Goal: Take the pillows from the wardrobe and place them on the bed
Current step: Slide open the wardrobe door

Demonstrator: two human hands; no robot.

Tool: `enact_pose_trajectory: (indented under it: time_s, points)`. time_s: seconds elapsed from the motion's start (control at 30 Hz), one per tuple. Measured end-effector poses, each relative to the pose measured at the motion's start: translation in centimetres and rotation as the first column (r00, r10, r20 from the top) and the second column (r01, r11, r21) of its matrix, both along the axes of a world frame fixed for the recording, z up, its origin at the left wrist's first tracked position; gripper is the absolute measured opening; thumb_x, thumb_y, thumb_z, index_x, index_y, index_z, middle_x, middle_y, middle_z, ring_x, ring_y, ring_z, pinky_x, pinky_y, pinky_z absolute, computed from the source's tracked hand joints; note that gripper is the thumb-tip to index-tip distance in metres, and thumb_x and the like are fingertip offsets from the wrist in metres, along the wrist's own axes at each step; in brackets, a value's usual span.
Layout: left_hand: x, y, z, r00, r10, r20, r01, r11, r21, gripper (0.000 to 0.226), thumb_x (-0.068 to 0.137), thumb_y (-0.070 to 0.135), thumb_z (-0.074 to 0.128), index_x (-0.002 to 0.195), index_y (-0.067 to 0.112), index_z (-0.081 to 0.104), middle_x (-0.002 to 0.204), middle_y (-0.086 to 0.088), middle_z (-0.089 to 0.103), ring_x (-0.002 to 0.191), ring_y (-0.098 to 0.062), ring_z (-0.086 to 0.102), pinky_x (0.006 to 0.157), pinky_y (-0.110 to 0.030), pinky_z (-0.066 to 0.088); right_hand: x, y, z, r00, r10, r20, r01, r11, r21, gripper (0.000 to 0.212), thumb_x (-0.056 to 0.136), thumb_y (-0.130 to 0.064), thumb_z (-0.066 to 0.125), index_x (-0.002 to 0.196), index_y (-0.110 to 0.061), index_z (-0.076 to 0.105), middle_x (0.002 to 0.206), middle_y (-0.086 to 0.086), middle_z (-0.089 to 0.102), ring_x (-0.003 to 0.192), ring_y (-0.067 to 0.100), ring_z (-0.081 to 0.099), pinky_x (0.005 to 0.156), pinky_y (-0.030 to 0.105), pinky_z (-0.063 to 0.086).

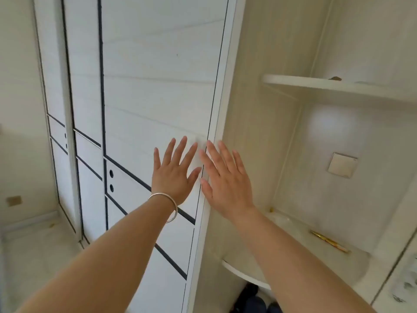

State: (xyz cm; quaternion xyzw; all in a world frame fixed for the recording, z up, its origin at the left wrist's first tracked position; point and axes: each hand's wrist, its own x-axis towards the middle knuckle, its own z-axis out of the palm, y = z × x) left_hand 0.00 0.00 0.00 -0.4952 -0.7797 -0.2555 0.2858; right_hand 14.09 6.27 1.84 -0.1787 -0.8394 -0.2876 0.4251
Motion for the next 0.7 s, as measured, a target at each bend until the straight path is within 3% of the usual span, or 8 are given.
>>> enact_pose_trajectory:
  time_s: [0.17,0.27,0.37,0.53,0.7]
  points:
    - [0.2,1.8,0.2,0.998,-0.047,0.050,0.049,0.997,-0.051,0.079,0.074,0.062,-0.004,0.148,0.032,-0.010,0.160,0.008,-0.008,0.148,-0.016,-0.010,0.118,-0.048,-0.006,-1.1,1.5,0.2,1.000,0.026,-0.012,-0.026,0.999,0.024,0.059,0.087,-0.031,0.048,0.142,-0.014,0.037,0.151,0.004,0.036,0.141,0.022,0.019,0.113,0.044,0.017]
    - [0.1,2.7,0.0,0.989,-0.113,0.098,0.117,0.993,-0.035,0.075,0.073,0.058,0.000,0.142,0.035,-0.018,0.160,0.010,-0.010,0.148,-0.013,-0.008,0.120,-0.046,-0.003,-1.3,2.4,-0.2,1.000,0.025,-0.005,-0.025,0.999,0.048,0.059,0.086,-0.029,0.051,0.141,-0.011,0.038,0.150,0.005,0.037,0.141,0.021,0.019,0.114,0.043,0.018]
    - [0.1,3.1,-0.2,0.977,-0.165,0.134,0.167,0.986,-0.003,0.074,0.079,0.056,0.009,0.146,0.033,-0.014,0.160,0.009,-0.010,0.148,-0.011,-0.004,0.120,-0.045,0.000,-1.6,2.6,-0.3,1.000,0.027,0.005,-0.028,0.999,0.045,0.059,0.087,-0.029,0.047,0.140,-0.007,0.037,0.150,0.008,0.037,0.141,0.023,0.019,0.114,0.042,0.015]
    - [-0.3,3.3,0.0,0.989,-0.114,0.090,0.118,0.992,-0.034,0.070,0.095,0.037,0.032,0.149,0.028,-0.012,0.160,0.006,-0.015,0.147,-0.010,-0.005,0.120,-0.044,0.002,-3.2,1.7,-0.5,1.000,0.004,0.003,-0.004,1.000,0.016,0.054,0.089,-0.021,0.029,0.139,-0.001,0.040,0.148,0.015,0.039,0.140,0.027,0.022,0.116,0.040,0.008]
    - [-0.6,3.3,-0.2,0.992,-0.081,0.096,0.081,0.997,-0.001,0.067,0.099,0.042,0.030,0.136,0.036,-0.026,0.159,0.009,-0.016,0.147,-0.008,-0.006,0.121,-0.042,0.001,-5.2,0.5,-1.5,0.991,0.130,0.020,-0.129,0.991,-0.029,0.054,0.085,-0.015,0.026,0.133,-0.004,0.047,0.143,0.013,0.046,0.137,0.026,0.036,0.113,0.039,0.027]
